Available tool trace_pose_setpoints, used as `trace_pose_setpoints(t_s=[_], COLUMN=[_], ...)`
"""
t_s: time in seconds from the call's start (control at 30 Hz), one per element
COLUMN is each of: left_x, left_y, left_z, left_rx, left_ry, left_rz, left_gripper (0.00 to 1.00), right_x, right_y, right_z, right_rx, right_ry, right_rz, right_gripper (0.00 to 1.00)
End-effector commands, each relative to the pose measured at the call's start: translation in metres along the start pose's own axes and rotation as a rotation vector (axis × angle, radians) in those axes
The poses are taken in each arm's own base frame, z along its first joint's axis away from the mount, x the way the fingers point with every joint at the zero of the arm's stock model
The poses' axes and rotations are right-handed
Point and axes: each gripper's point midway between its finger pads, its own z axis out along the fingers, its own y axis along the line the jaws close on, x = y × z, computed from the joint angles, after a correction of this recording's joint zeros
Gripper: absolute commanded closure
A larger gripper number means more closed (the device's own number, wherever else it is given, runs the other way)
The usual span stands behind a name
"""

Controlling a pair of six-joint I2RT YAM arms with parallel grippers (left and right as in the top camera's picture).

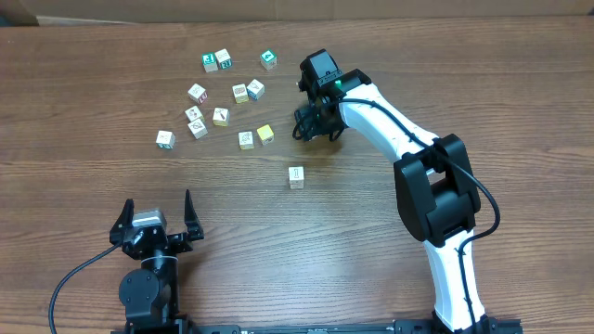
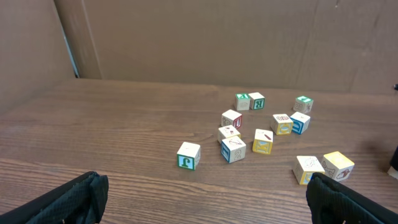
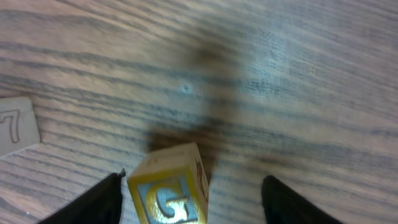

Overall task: Form a tower
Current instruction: 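Lower the right gripper over the yellow block at back-right, then close the right gripper on the yellow G block and lift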

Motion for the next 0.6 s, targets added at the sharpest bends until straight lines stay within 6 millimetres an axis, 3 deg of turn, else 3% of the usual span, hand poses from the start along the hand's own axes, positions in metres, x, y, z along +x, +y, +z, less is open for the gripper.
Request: trace_pose_setpoints(t_s=[0.0, 0.4, 0.57], left_x=[-0.0011, -0.0011, -0.0011], left_y=[-0.0007, -0.0007, -0.0007], left_z=[-0.0004, -0.0004, -0.0004], left_rx=[0.003, 0.003, 0.003], left_ry=[-0.009, -0.009, -0.009], left_rz=[0.022, 0.022, 0.022], left_gripper=[0.01, 0.0, 0.01], right_x=[-0.0027, 0.001, 0.0048], right_y=[-0.0016, -0.0021, -0.003], right_z=[0.0018, 0.0018, 0.0018], right_rx=[0.004, 0.006, 0.009], right_ry=[-0.012, 0.003, 0.019], right_rz=[-0.008, -0.007, 0.022], right_gripper=[0.38, 0.67, 0.68])
